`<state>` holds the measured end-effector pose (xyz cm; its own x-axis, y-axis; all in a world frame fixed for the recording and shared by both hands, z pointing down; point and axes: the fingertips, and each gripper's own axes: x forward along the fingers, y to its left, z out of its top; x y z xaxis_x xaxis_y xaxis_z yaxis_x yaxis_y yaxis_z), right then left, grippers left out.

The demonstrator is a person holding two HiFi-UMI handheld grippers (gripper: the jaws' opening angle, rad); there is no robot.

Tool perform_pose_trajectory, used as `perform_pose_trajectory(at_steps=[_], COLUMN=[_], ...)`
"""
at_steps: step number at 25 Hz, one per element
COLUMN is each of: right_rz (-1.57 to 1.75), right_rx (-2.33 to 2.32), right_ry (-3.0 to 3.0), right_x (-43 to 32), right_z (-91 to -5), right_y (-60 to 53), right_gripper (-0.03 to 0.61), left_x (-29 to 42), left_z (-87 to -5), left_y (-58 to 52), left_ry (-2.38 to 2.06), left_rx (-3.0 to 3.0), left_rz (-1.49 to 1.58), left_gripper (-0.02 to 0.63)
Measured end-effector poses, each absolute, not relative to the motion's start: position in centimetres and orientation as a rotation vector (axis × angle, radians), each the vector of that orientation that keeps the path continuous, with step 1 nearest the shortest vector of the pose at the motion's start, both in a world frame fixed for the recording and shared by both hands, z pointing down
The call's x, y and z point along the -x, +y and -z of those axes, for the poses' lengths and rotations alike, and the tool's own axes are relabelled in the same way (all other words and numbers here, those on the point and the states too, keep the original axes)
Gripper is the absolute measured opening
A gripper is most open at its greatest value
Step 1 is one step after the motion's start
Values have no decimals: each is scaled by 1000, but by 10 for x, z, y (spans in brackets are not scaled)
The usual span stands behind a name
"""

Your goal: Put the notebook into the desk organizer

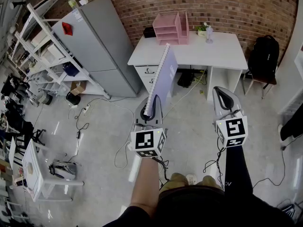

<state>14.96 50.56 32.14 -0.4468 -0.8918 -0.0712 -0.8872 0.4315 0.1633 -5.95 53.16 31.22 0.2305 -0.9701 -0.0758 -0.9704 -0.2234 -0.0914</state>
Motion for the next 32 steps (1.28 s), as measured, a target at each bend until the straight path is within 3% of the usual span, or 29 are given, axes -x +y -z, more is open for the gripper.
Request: perform_pose_trajectory(at_steps=[17,32], right_rz=[248,307], right_rx=[-1664,-1634], right_ry=[-2706,-2683], right_x=[-143,-112], right_z=[-309,-310], right_y=[514,428], right_gripper=[0,0], left_x=[71,98], left_z=[-312,-316], left_y=[552,465], left_ry=[1896,1892], left_rx=[2341,2328], left_rz=[30,58], left_gripper=[34,34])
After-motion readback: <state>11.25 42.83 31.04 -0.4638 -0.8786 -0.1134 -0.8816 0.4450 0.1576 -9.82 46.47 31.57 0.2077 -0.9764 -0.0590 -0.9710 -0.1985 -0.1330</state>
